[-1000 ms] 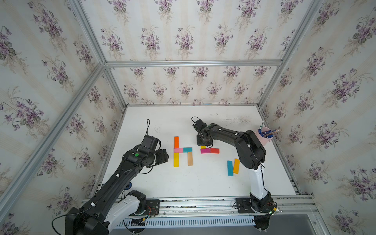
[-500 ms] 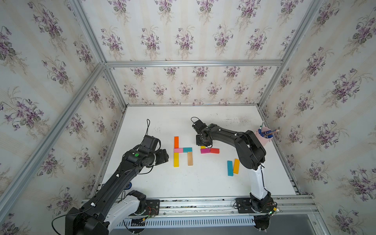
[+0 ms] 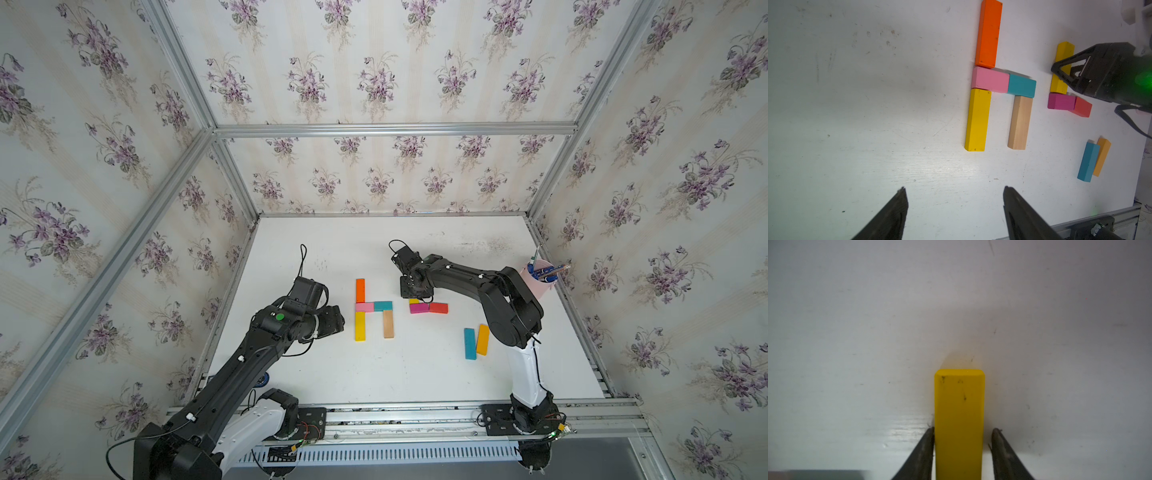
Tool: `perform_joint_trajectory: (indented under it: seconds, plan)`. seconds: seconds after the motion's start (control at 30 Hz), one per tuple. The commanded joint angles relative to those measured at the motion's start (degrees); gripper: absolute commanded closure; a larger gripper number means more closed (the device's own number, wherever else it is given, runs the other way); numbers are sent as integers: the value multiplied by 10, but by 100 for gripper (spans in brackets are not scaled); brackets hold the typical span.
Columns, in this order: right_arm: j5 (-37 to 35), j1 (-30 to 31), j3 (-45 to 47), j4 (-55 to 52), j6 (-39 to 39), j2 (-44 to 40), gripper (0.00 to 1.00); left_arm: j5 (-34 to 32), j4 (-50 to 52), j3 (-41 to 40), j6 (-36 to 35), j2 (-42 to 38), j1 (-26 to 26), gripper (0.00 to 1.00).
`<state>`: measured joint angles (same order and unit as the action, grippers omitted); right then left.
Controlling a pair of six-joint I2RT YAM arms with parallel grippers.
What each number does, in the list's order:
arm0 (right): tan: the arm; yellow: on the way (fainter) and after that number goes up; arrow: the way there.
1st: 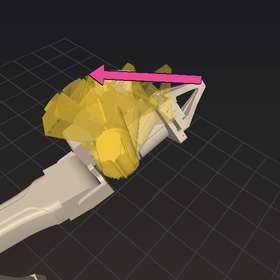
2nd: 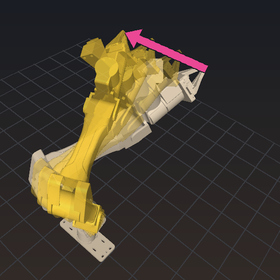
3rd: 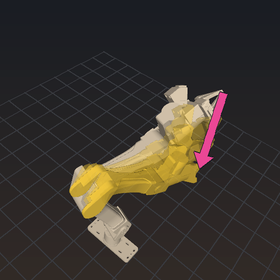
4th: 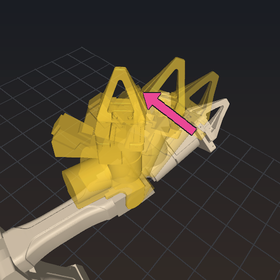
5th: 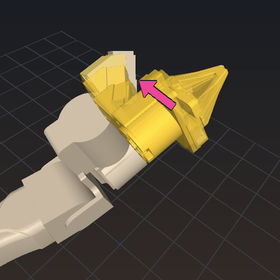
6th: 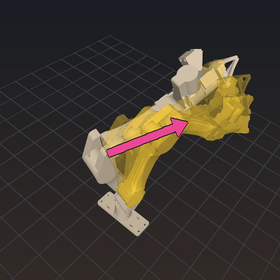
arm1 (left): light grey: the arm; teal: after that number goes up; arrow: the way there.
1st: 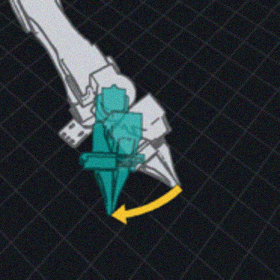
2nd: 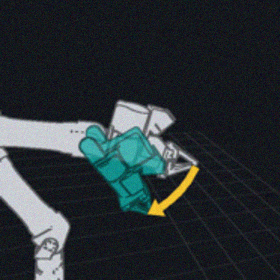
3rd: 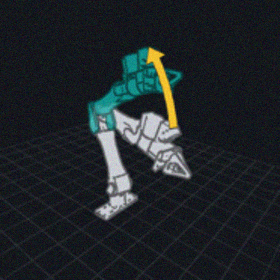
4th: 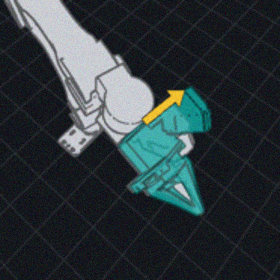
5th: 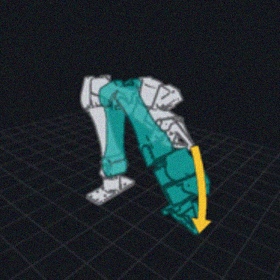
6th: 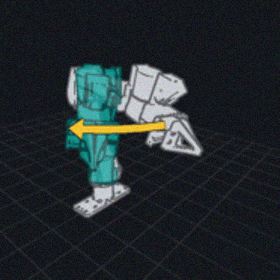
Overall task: Assemble the letter h with building blocks
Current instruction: Assemble the building block at the center of the board.
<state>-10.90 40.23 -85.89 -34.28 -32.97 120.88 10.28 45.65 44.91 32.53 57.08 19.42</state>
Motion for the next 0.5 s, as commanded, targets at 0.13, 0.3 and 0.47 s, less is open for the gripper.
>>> perform_joint_trajectory:
  seconds: [0.13, 0.3, 0.47]
  plan:
    - [-9, 1, -42, -50, 12, -6, 36, 0, -14, 0, -3, -4, -1, 25]
    - [-15, -5, -49, -55, 13, -43, 25, -1, -11, 2, -4, -5, 0, 25]
    - [3, -32, 1, -34, 12, -79, 42, 2, -10, 3, -4, -7, 0, 25]
